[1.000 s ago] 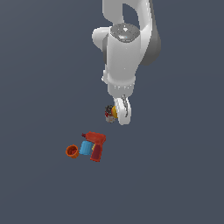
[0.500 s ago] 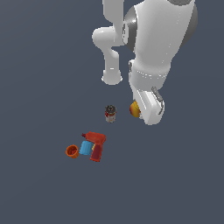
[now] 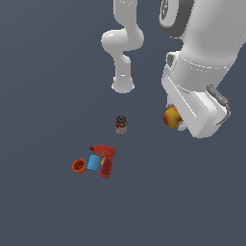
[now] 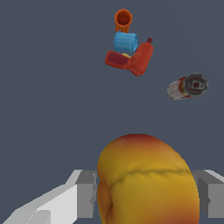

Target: Pick up a designated object from a clutter of objects.

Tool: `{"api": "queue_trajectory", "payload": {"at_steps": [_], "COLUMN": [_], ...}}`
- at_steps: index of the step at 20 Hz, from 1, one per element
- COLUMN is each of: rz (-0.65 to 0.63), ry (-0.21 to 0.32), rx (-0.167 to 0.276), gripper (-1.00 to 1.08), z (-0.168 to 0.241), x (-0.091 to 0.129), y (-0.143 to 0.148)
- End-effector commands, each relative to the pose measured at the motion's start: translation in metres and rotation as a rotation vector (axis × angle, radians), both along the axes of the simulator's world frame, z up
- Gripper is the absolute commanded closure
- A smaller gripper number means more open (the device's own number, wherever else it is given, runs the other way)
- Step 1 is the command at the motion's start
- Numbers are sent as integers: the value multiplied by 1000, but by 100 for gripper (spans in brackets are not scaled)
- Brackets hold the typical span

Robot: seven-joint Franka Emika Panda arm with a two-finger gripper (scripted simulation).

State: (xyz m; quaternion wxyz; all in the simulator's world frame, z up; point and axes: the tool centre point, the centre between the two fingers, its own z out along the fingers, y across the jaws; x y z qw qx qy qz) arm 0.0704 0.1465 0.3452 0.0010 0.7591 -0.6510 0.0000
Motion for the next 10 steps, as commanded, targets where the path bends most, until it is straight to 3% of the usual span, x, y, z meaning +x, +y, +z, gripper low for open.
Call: {"api": "queue_trajectory", "payload": {"at_steps": [1, 10], "rz": [0, 0], "ry": [-1, -1], "rx": [1, 1], "gripper": [108, 108], "z": [11, 43], "x": [7, 30], "y": [11, 44]}}
